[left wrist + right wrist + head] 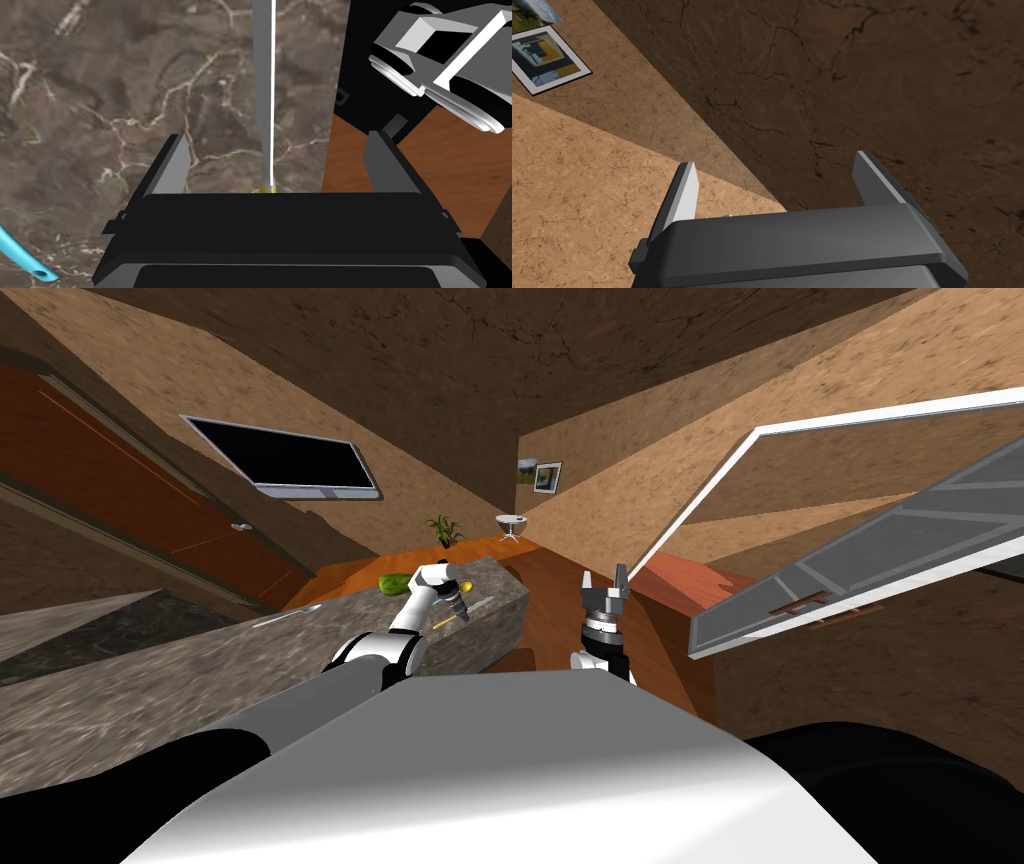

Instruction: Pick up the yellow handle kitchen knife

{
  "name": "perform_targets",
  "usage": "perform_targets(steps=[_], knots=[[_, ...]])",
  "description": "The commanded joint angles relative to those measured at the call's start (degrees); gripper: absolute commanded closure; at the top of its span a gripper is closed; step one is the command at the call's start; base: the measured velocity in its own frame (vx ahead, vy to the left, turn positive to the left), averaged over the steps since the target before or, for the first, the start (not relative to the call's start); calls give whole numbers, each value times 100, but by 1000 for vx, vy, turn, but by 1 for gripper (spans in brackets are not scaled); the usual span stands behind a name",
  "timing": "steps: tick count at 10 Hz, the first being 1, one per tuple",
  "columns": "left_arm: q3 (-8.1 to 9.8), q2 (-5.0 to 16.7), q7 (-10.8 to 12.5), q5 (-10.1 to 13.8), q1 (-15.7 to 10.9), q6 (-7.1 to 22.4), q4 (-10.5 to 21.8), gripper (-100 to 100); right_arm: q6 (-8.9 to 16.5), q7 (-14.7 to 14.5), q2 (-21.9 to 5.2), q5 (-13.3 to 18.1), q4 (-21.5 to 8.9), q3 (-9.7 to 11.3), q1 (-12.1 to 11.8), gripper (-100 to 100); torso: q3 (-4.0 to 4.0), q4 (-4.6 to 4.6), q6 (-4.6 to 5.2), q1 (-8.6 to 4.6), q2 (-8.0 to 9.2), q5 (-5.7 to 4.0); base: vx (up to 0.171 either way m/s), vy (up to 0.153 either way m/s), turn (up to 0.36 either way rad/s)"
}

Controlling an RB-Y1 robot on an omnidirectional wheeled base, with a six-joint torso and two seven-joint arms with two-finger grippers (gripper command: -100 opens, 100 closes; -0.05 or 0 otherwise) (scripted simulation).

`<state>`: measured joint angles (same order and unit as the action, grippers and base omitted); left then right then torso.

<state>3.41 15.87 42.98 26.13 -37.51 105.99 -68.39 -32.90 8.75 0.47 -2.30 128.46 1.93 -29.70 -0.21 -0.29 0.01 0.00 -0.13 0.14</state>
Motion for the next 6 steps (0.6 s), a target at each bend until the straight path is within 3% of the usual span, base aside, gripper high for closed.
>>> perform_targets(steps=[1,2,3,5,6], knots=[[0,0,0,0,0,0,0,-100,0,0,0,0,0,0,0,0,0,0,0,0,0,0,0,0,0],[2,1,0,3,-2,21,4,0,0,0,0,0,0,0,0,0,0,0,0,0,0,0,0,0,0],[-7,-28,-68,-45,56,-165,108,-100,0,0,0,0,0,0,0,0,0,0,0,0,0,0,-5,-11,-1],[-16,-57,-136,-92,114,-349,213,-100,0,0,0,0,0,0,0,0,2,0,0,-7,3,-1,-12,-21,0],[-15,-50,-105,-78,60,-282,224,-100,0,0,0,0,0,0,0,0,2,0,1,-9,4,-2,-6,-11,1]])
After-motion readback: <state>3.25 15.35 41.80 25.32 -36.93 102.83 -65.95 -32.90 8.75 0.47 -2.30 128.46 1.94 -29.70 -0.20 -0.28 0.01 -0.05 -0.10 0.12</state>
